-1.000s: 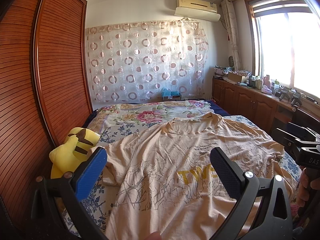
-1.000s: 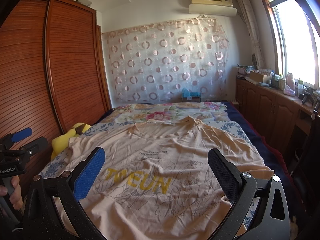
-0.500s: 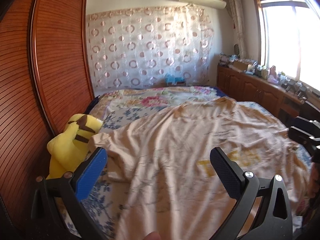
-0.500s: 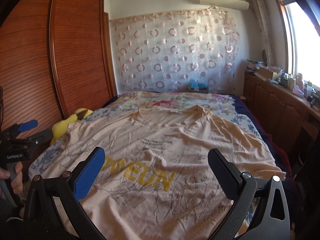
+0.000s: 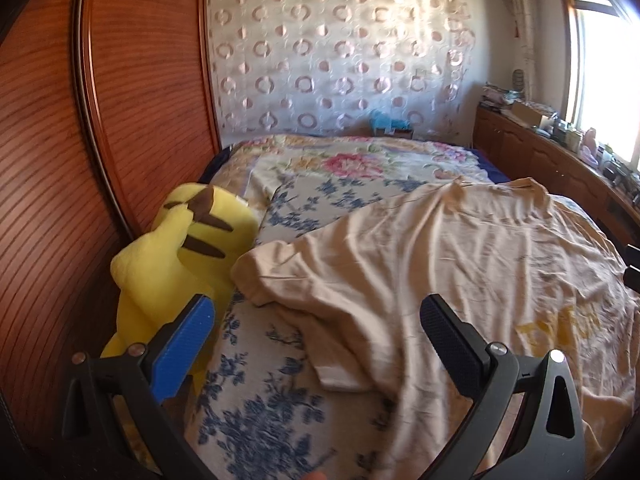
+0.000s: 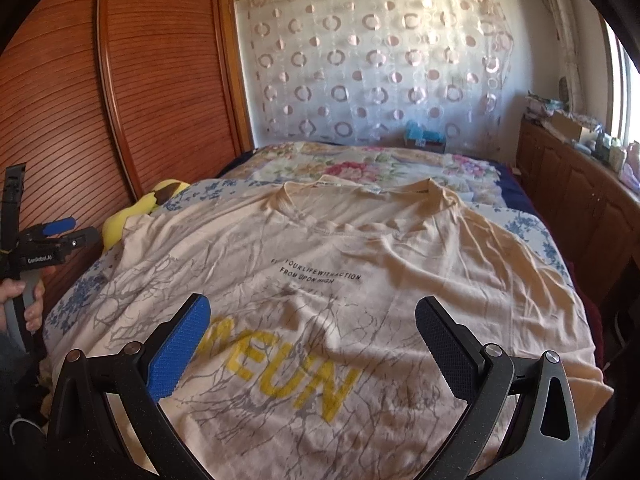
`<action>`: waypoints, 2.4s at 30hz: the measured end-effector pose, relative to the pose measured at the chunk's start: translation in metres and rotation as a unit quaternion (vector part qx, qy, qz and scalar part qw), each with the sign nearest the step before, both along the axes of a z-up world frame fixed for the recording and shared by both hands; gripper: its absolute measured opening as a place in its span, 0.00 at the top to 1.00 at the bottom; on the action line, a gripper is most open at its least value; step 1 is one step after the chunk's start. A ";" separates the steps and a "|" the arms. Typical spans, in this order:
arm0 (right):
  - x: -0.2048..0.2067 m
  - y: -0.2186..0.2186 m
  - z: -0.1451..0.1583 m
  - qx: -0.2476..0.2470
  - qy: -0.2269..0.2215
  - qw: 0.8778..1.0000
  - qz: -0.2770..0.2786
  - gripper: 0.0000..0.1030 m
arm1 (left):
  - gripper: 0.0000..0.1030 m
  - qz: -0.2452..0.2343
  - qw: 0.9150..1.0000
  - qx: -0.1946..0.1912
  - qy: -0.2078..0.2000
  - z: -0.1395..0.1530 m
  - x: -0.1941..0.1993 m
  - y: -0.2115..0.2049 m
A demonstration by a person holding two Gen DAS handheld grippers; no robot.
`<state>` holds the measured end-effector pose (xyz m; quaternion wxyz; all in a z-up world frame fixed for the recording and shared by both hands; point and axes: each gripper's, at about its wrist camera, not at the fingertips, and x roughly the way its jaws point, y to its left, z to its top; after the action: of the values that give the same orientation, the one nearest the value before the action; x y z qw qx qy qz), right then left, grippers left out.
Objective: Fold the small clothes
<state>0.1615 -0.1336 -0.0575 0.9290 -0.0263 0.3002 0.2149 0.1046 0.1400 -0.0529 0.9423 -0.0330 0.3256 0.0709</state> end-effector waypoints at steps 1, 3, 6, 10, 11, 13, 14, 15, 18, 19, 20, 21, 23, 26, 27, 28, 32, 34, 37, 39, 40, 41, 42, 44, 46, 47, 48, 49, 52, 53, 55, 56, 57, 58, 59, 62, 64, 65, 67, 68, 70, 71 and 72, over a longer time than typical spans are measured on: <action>0.005 0.002 -0.001 -0.002 0.005 1.000 0.004 0.00 | 0.00 0.001 1.000 -0.004 0.005 -0.002 0.003 0.003; 0.016 0.005 -0.003 -0.006 0.014 1.000 0.009 0.00 | 0.00 0.005 1.000 -0.017 0.018 -0.008 0.012 0.012; 0.032 0.009 -0.007 -0.008 0.029 0.999 0.016 0.00 | 0.02 0.005 0.999 -0.031 0.041 -0.019 0.024 0.021; 0.050 0.015 -0.016 -0.015 0.053 0.998 0.030 0.00 | 0.04 0.003 0.996 -0.056 0.072 -0.035 0.034 0.028; 0.054 0.017 -0.018 -0.018 0.059 0.998 0.034 0.00 | 0.04 0.003 0.995 -0.058 0.077 -0.036 0.035 0.029; 0.062 0.021 -0.025 -0.024 0.071 0.996 0.042 0.00 | 0.05 0.005 0.994 -0.061 0.088 -0.040 0.040 0.032; 0.065 0.023 -0.027 -0.027 0.075 0.996 0.044 0.00 | 0.06 0.004 0.993 -0.068 0.092 -0.041 0.041 0.034; 0.068 0.025 -0.030 -0.030 0.080 0.995 0.047 0.00 | 0.06 0.004 0.993 -0.077 0.094 -0.042 0.044 0.036; 0.076 0.028 -0.038 -0.037 0.095 0.993 0.053 0.00 | 0.12 -0.001 0.989 -0.105 0.100 -0.044 0.050 0.044; 0.079 0.029 -0.041 -0.041 0.099 0.993 0.054 0.00 | 0.14 -0.001 0.988 -0.113 0.103 -0.045 0.054 0.047; 0.081 0.030 -0.043 -0.043 0.103 0.992 0.054 0.00 | 0.18 -0.002 0.987 -0.119 0.105 -0.046 0.056 0.050; 0.082 0.030 -0.045 -0.045 0.106 0.992 0.054 0.00 | 0.23 -0.002 0.986 -0.125 0.107 -0.047 0.059 0.052; 0.084 0.031 -0.050 -0.051 0.112 0.991 0.054 0.00 | 0.34 0.000 0.985 -0.131 0.112 -0.049 0.064 0.056; 0.086 0.032 -0.057 -0.060 0.122 0.989 0.050 0.00 | 0.44 -0.003 0.984 -0.136 0.117 -0.051 0.070 0.059; 0.086 0.031 -0.057 -0.059 0.124 0.989 0.049 0.00 | 0.46 -0.005 0.984 -0.133 0.121 -0.052 0.072 0.059; 0.085 0.030 -0.057 -0.060 0.122 0.990 0.047 0.00 | 0.46 -0.008 0.984 -0.130 0.123 -0.052 0.073 0.058; 0.085 0.032 -0.059 -0.064 0.126 0.989 0.047 0.00 | 0.56 -0.015 0.985 -0.112 0.127 -0.053 0.075 0.055; 0.086 0.032 -0.060 -0.068 0.125 0.989 0.045 0.00 | 0.66 -0.013 0.986 -0.102 0.129 -0.052 0.076 0.056; 0.085 0.036 -0.061 -0.077 0.123 0.988 0.044 0.00 | 0.89 -0.022 0.986 -0.100 0.128 -0.049 0.078 0.055; 0.083 0.040 -0.061 -0.085 0.121 0.988 0.046 0.00 | 0.96 -0.027 0.987 -0.092 0.126 -0.045 0.079 0.052; 0.083 0.041 -0.062 -0.087 0.121 0.988 0.048 0.00 | 0.96 -0.028 0.988 -0.089 0.125 -0.041 0.079 0.050; 0.084 0.042 -0.063 -0.089 0.120 0.988 0.048 0.00 | 0.97 -0.034 0.989 -0.086 0.119 -0.035 0.079 0.046; 0.084 0.041 -0.063 -0.090 0.120 0.988 0.048 0.00 | 0.97 -0.041 0.989 -0.081 0.113 -0.029 0.079 0.041; 0.084 0.041 -0.063 -0.087 0.121 0.988 0.048 0.00 | 0.97 -0.056 0.991 -0.067 0.100 -0.014 0.079 0.030; 0.084 0.042 -0.063 -0.086 0.121 0.988 0.048 0.00 | 0.97 -0.076 0.991 -0.063 0.089 0.001 0.080 0.017; 0.085 0.042 -0.062 -0.084 0.121 0.988 0.047 0.00 | 0.97 -0.090 0.991 -0.058 0.081 0.011 0.081 0.006; 0.085 0.042 -0.063 -0.082 0.122 0.988 0.047 0.00 | 0.97 -0.101 0.990 -0.057 0.077 0.017 0.083 -0.003; 0.085 0.042 -0.063 -0.080 0.122 0.988 0.046 0.00 | 0.97 -0.113 0.989 -0.057 0.073 0.024 0.084 -0.012; 0.086 0.040 -0.062 -0.075 0.123 0.989 0.044 0.00 | 0.97 -0.148 0.985 -0.058 0.069 0.039 0.092 -0.039; 0.086 0.038 -0.062 -0.074 0.123 0.989 0.043 0.00 | 0.94 -0.159 0.983 -0.059 0.067 0.043 0.093 -0.049; 0.085 0.036 -0.062 -0.071 0.123 0.989 0.040 0.00 | 0.87 -0.181 0.980 -0.061 0.063 0.050 0.095 -0.064; 0.086 0.036 -0.061 -0.071 0.124 0.989 0.039 0.01 | 0.81 -0.185 0.979 -0.060 0.063 0.051 0.095 -0.067; 0.086 0.036 -0.061 -0.070 0.124 0.989 0.038 0.01 | 0.75 -0.189 0.978 -0.058 0.064 0.052 0.096 -0.070; 0.087 0.034 -0.062 -0.069 0.123 0.989 0.036 0.01 | 0.72 -0.191 0.978 -0.053 0.067 0.053 0.095 -0.072; 0.087 0.034 -0.061 -0.069 0.123 0.989 0.035 0.01 | 0.66 -0.191 0.978 -0.050 0.068 0.053 0.094 -0.071; 0.088 0.032 -0.062 -0.066 0.123 0.990 0.033 0.01 | 0.61 -0.183 0.980 -0.036 0.074 0.047 0.089 -0.065; 0.088 0.032 -0.062 -0.066 0.123 0.990 0.032 0.01 | 0.58 -0.173 0.981 -0.040 0.083 0.040 0.086 -0.057; 0.088 0.031 -0.062 -0.066 0.123 0.990 0.032 0.01 | 0.55 -0.167 0.981 -0.046 0.091 0.032 0.083 -0.051; 0.089 0.032 -0.062 -0.068 0.123 0.990 0.032 0.01 | 0.53 -0.160 0.979 -0.050 0.112 0.017 0.078 -0.040; 0.089 0.033 -0.062 -0.071 0.123 0.989 0.032 0.01 | 0.52 -0.154 0.979 -0.046 0.121 0.009 0.076 -0.036; 0.087 0.033 -0.062 -0.076 0.122 0.989 0.032 0.01 | 0.52 -0.149 0.978 -0.042 0.136 -0.004 0.072 -0.031; 0.087 0.034 -0.063 -0.078 0.122 0.989 0.032 0.01 | 0.51 -0.147 0.978 -0.043 0.144 -0.011 0.069 -0.029; 0.087 0.035 -0.063 -0.080 0.121 0.989 0.032 0.00 | 0.51 -0.146 0.977 -0.047 0.148 -0.017 0.067 -0.028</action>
<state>0.2483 -0.0989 -0.1203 0.8732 -0.0837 0.4257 0.2219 0.1716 0.1116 -0.0697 0.8810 -0.0188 0.4661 -0.0788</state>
